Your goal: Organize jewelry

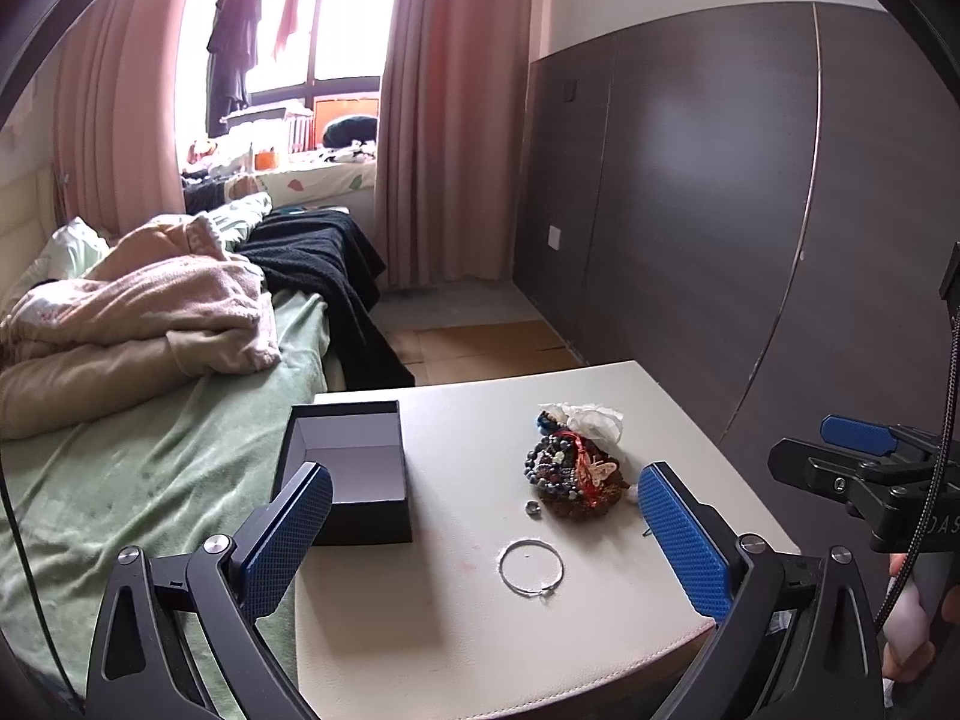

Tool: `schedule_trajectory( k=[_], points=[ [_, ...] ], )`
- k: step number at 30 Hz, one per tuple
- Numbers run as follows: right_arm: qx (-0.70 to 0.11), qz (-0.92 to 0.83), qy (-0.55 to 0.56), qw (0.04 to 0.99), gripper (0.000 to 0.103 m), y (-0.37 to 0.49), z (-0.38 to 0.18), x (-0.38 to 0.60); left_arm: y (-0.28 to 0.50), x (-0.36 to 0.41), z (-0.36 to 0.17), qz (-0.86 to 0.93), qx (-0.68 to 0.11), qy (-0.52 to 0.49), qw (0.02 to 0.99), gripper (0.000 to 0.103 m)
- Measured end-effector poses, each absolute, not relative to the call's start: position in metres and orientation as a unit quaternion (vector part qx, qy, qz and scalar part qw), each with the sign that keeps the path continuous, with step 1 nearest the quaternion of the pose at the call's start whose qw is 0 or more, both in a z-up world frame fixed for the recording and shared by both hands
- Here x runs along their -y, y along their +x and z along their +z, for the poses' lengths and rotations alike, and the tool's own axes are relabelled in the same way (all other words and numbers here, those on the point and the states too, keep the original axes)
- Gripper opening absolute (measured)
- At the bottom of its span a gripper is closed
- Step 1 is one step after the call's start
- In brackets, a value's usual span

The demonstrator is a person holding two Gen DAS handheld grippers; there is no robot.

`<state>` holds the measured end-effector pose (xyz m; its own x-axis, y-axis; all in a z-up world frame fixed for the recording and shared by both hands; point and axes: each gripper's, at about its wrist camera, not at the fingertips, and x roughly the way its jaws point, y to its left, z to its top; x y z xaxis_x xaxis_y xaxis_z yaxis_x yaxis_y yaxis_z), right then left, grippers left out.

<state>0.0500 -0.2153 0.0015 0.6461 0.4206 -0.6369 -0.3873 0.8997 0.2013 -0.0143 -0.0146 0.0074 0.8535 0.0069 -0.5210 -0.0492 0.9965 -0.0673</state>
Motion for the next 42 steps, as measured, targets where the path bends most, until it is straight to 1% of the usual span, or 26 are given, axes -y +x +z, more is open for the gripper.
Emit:
schedule_trajectory(
  k=[9,42],
  points=[
    [-0.356,0.224,0.028,0.907,0.103,0.0494,0.0027,0.2179,-0.0150,0.0099,0.0071,0.009,-0.267,-0.058,0.962,0.102],
    [-0.359,0.218,0.028,0.907,0.103,0.0489,0.0014,0.2194,-0.0169,0.0115,0.0073,0.007,-0.274,-0.056,0.960,0.102]
  ],
)
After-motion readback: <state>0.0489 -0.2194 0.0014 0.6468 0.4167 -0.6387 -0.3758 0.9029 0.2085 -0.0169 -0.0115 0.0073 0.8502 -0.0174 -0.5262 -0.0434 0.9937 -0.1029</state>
